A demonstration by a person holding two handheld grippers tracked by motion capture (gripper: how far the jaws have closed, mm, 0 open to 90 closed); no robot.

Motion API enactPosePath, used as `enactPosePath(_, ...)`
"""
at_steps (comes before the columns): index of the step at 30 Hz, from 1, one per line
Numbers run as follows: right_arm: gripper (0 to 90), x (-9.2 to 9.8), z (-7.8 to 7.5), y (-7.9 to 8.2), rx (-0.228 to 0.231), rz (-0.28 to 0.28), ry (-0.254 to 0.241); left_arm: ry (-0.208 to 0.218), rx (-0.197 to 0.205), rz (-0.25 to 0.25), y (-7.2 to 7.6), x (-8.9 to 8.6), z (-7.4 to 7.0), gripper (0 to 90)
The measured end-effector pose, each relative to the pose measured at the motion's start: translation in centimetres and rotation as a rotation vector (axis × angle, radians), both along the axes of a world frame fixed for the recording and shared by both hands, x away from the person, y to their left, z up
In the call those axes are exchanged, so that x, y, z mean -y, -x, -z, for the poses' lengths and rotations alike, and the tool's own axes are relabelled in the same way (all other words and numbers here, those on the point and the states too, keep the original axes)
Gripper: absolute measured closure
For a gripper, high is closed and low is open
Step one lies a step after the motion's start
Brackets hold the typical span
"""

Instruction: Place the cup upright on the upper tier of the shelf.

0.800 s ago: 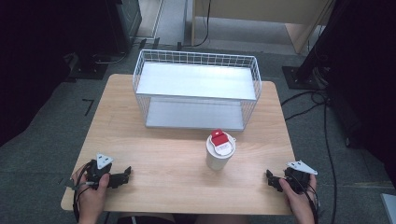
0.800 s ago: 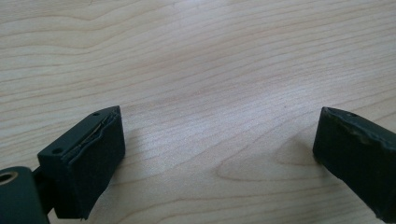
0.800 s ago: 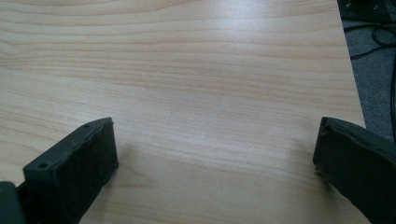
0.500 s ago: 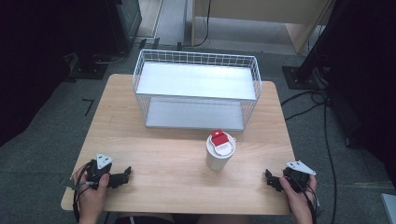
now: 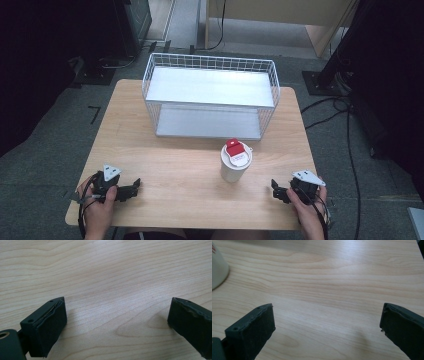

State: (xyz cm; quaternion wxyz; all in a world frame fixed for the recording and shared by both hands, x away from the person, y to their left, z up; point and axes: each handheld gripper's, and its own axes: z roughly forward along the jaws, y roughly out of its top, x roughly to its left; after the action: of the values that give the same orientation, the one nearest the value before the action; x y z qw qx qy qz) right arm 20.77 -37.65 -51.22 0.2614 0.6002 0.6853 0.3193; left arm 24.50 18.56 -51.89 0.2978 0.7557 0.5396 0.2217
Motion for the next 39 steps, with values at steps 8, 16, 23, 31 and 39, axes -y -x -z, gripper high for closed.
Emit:
enactPosePath(8,0.0,-2.0,-0.7,-0.1,0.024,-0.053,-0.018,0.0,0.0,0.0,0.0,0.0,0.0,2.8)
enactPosePath(16,0.0,-4.0,-1.0,-0.2,0.025,-0.078,0.006,0.0,0.0,0.0,0.0,0.0,0.0,2.8)
enactPosePath(23,0.0,-5.1,-1.2,-0.3,0.039,-0.105,-0.008,0.0,0.0,0.0,0.0,0.0,0.0,2.8)
enactPosePath(31,0.0,-6.3,-1.3,-0.2,0.044,-0.137,-0.014,0.0,0.0,0.0,0.0,0.0,0.0,2.8)
enactPosePath(39,0.0,-7.5,-1.4,-0.1,0.051,-0.174,-0.011,0.0,0.0,0.0,0.0,0.0,0.0,2.8)
